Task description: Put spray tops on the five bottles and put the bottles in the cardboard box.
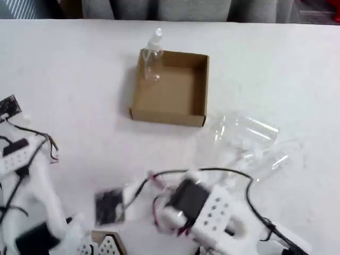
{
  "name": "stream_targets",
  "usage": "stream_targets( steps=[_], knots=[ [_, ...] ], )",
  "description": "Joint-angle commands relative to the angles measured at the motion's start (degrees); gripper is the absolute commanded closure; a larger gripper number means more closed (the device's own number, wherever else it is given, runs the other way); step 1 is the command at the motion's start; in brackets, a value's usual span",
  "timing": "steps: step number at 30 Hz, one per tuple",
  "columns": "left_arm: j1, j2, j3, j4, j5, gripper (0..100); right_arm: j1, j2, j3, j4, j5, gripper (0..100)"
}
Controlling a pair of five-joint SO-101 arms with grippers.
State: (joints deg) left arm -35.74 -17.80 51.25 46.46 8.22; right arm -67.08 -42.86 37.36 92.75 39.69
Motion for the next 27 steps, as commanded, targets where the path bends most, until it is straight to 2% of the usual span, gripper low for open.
stream_targets(
  steps=[1,9,16,18,22,25,27],
  knots=[
    [-0.7,3.9,-5.3,-2.1,0.4,94,-2.9,2.4,3.1,-7.5,-0.8,72.3],
    [-0.7,5.1,-5.9,-2.3,0.4,94,-2.4,19.3,6.6,-24.0,-1.1,72.9],
    [-0.7,5.1,-5.8,-2.3,0.4,94,7.3,30.5,5.0,-33.8,-1.7,73.3],
    [-0.7,5.1,-5.8,-2.3,0.4,94,9.3,33.6,2.3,-34.3,-5.5,78.3],
    [-0.7,5.1,-5.8,-2.3,0.4,94,10.7,39.3,-4.4,-34.2,-12.7,99.2],
    [-0.7,5.1,-5.7,-2.3,0.4,94,11.3,42.2,-9.2,-33.1,-21.3,95.2],
    [-0.7,5.1,-5.7,-2.3,0.5,94,11.6,43.7,-13.7,-32.0,-30.6,97.0]
  ],
)
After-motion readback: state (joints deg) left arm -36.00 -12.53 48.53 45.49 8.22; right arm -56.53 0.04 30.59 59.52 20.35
